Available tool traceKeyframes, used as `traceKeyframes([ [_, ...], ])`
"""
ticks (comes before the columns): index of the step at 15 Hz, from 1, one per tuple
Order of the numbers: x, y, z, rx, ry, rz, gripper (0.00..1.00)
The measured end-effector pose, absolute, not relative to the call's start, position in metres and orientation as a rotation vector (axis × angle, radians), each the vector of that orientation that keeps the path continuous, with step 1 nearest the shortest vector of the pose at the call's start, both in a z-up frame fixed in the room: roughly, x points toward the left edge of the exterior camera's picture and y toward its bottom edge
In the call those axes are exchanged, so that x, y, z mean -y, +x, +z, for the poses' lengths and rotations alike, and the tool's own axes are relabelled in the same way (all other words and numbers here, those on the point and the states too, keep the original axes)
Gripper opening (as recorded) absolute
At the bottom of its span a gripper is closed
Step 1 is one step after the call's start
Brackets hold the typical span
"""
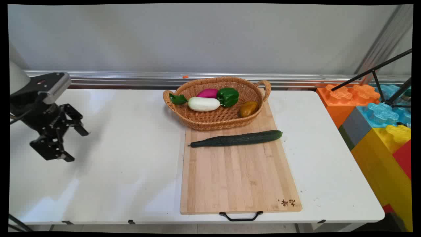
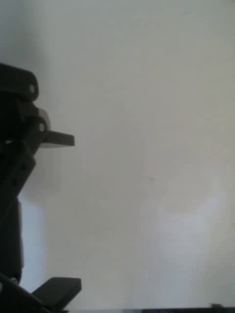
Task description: Pick up the cucumber from the cutting board
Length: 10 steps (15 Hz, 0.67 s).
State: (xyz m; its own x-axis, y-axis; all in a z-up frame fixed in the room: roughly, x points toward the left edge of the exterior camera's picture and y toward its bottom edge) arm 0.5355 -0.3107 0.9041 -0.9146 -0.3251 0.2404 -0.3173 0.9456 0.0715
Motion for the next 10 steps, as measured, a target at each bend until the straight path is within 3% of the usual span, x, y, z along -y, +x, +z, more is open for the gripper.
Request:
traceKeyframes([
  [10, 0.335, 0.388, 0.907, 2.757, 0.437, 0.120, 1.00],
])
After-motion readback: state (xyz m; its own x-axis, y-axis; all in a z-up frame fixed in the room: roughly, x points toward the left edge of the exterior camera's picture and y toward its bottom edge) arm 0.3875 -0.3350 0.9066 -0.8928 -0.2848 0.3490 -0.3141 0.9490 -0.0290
